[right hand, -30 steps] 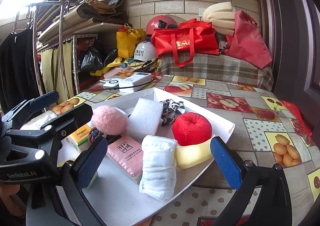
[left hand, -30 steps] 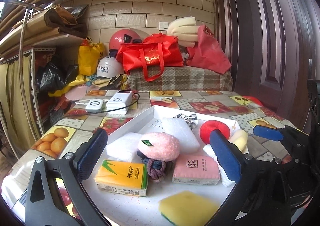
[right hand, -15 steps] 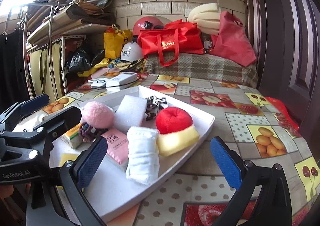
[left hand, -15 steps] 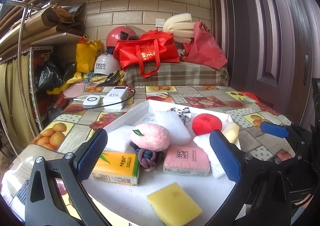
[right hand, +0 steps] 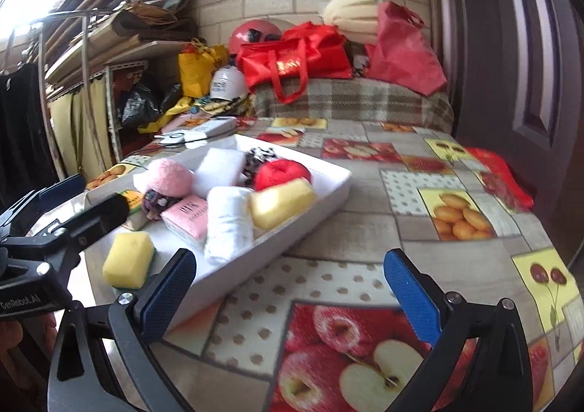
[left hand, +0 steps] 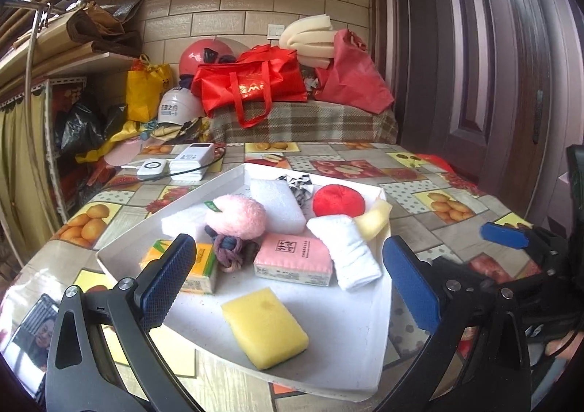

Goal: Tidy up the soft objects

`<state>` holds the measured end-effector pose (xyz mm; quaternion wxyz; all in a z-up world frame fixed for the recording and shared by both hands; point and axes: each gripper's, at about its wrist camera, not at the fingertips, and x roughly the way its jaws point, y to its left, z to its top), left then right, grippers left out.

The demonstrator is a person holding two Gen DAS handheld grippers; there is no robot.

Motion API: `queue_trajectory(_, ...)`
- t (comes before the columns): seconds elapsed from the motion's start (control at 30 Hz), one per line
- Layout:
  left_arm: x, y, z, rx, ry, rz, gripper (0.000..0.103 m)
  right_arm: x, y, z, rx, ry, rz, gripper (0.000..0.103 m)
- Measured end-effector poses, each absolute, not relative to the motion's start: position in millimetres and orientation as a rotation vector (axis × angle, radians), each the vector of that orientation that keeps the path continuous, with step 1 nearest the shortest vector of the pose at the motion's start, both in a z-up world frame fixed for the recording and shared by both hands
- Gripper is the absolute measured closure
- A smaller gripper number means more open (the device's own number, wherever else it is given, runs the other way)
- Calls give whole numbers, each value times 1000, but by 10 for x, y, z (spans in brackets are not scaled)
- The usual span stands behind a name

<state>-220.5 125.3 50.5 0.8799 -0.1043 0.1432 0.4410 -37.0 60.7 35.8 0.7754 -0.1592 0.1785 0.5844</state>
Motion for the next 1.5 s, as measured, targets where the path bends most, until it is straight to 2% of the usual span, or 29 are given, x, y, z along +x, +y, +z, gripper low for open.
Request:
queue_trajectory(0.17,-2210,1216,501,-196,314,972,0,-157,303,431,-248,398,1224,0)
queue_trajectory(0.57,-2128,835,598,-135,291,917,0,-267,-159,580,-173,213,1220,0)
queue_trajectory(0.83,-2026,803,576,-152,328,906,0,-273,-291,587,-150,176,1217,0)
queue_trajectory(1.1,-2108,790,581,-178,286,984,0,-253,-466,593,-101,154,1209,0)
queue_trajectory(1.33,-1980,862,520,-155,383,1021,0,-234,-502,586,-90,155,1209,0)
queue_trajectory(1.5,-2002,734,559,-98,340,997,0,-243,-505,584,-102,161,1210,0)
